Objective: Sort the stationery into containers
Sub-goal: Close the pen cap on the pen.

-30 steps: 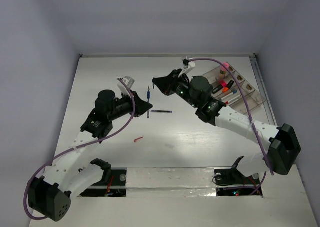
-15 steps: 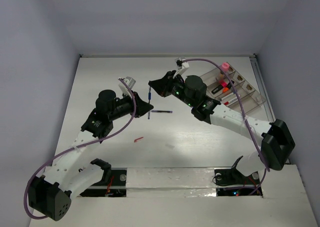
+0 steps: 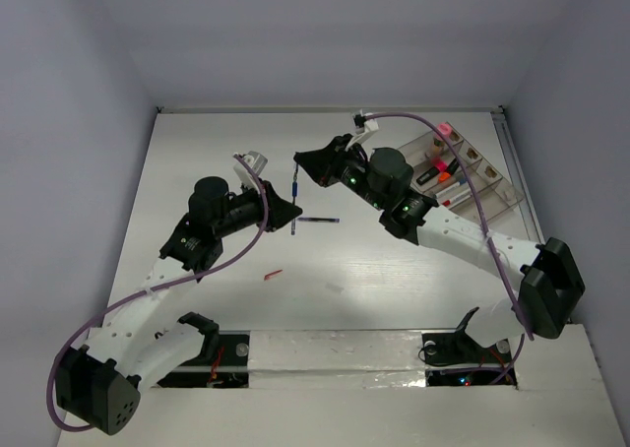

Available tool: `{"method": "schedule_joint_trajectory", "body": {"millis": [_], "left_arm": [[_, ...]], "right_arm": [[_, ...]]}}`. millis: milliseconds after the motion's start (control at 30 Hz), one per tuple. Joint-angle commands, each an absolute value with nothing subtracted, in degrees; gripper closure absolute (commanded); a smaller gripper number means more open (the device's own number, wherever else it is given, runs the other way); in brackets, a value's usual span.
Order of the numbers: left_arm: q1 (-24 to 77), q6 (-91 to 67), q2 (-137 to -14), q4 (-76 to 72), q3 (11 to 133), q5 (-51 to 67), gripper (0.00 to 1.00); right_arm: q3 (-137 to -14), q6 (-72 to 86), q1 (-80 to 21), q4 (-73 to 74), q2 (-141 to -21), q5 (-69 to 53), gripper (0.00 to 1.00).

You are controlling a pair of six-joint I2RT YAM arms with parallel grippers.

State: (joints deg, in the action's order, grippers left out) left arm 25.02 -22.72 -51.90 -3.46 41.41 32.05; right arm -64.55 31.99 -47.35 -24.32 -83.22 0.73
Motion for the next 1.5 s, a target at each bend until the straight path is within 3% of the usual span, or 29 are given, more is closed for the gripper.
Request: {"method": "schedule_joint_trajectory", "body": {"millis": [0,1000,1467], "left_arm": [[24.7,-21.9,-51.6,-5.0,43.1,32.3,1.00],[24.7,-21.7,-50.3,-5.4,43.7,30.2,1.00],[24.7,-22.9,-49.4,-5.9,45.9,28.7,1.00]], "right_arm": [[-65.7,32.1,-47.9,-28.6,-81.1,1.8,1.00],[-61.3,33.1,-50.4,-27.3,-81.9,0.4,1.00],[-52.4,34.2,-52.6,-18.1,-78.3,-10.6,1.00]]}}
